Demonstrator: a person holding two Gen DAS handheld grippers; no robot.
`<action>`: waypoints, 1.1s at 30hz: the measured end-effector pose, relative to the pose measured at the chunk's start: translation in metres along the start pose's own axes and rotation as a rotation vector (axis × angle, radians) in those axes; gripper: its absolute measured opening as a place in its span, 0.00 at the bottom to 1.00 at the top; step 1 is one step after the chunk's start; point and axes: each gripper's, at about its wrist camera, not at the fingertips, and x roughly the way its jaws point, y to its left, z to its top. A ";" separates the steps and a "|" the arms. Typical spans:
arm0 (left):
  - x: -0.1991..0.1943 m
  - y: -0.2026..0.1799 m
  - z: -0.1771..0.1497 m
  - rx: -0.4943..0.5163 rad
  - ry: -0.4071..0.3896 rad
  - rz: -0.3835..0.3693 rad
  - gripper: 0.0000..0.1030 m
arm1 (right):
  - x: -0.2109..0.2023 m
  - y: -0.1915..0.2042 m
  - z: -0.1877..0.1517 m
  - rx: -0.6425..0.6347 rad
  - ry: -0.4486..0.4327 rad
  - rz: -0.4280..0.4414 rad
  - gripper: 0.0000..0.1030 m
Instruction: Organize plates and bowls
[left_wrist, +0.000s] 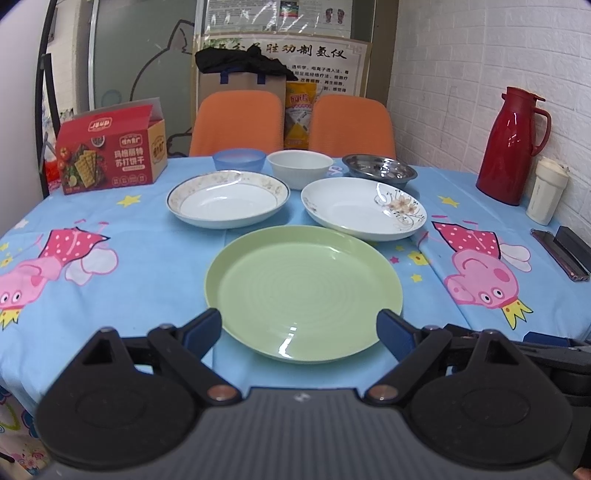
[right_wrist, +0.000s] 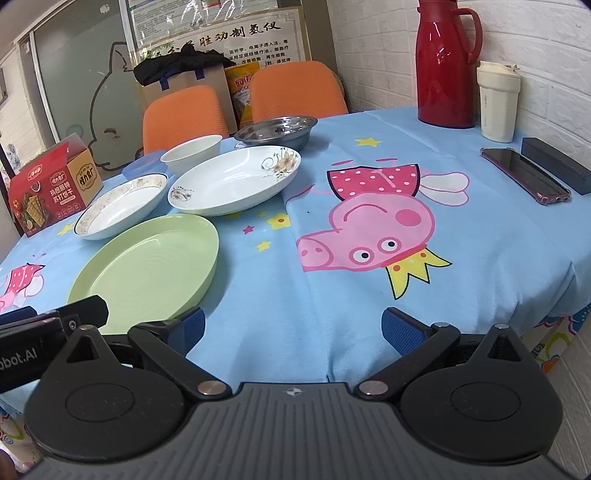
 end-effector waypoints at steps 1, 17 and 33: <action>0.000 0.000 0.000 0.000 0.001 0.000 0.87 | 0.001 0.000 0.000 -0.001 0.000 0.001 1.00; 0.001 0.002 0.000 -0.004 0.002 -0.002 0.87 | 0.003 0.000 -0.002 0.001 0.002 0.009 1.00; 0.000 0.002 -0.001 -0.005 0.002 -0.002 0.87 | 0.005 0.000 -0.003 0.002 0.009 0.013 1.00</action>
